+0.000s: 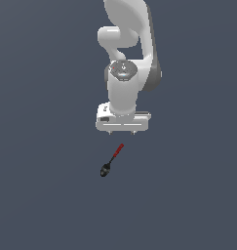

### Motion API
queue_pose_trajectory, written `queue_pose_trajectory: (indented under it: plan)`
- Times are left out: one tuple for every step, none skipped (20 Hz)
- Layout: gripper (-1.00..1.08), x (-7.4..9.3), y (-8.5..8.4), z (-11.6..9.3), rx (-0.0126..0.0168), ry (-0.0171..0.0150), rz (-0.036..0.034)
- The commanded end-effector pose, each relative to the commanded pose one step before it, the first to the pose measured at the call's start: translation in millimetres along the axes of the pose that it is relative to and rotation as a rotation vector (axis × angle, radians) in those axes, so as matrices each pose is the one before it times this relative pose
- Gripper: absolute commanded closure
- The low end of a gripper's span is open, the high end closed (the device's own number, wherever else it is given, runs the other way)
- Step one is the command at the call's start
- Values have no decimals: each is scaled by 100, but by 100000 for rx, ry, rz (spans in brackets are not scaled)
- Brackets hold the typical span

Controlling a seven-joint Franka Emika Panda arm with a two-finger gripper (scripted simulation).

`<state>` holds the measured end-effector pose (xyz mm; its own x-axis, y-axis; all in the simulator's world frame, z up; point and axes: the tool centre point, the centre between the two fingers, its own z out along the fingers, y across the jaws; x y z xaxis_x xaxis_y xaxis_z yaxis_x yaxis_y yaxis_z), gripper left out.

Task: Pick up the object and move it to a goal position.

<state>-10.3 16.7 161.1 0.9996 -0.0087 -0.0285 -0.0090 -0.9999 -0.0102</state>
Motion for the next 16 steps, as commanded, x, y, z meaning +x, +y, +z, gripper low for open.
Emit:
queue_pose_trajectory:
  plan:
    - [-92,0,1,0,0,0,0]
    - [-92,-13,-31,-2,28,-17,61]
    - [-92,-33,-41,6,119,-70,249]
    - [-92,-57,-84,6,186,-109,386]
    - [-92,-82,-117,8,258,-154,531]
    - [-92,-108,-149,7,332,-201,668]
    - [-92,-123,-166,3,357,-220,694]
    - [-92,-105,-136,-3,285,-181,526]
    - [-92,-84,-102,-9,211,-138,357]
    - [-92,-61,-71,-13,133,-91,190]
    - [-92,-36,-41,-18,48,-36,35]
    - [-92,3,9,-2,-8,0,-69]
    - [-92,39,44,20,-52,41,-19]
    - [-92,46,33,39,-35,42,144]
    - [-92,62,40,69,-4,34,329]
    - [-92,85,51,101,10,39,510]
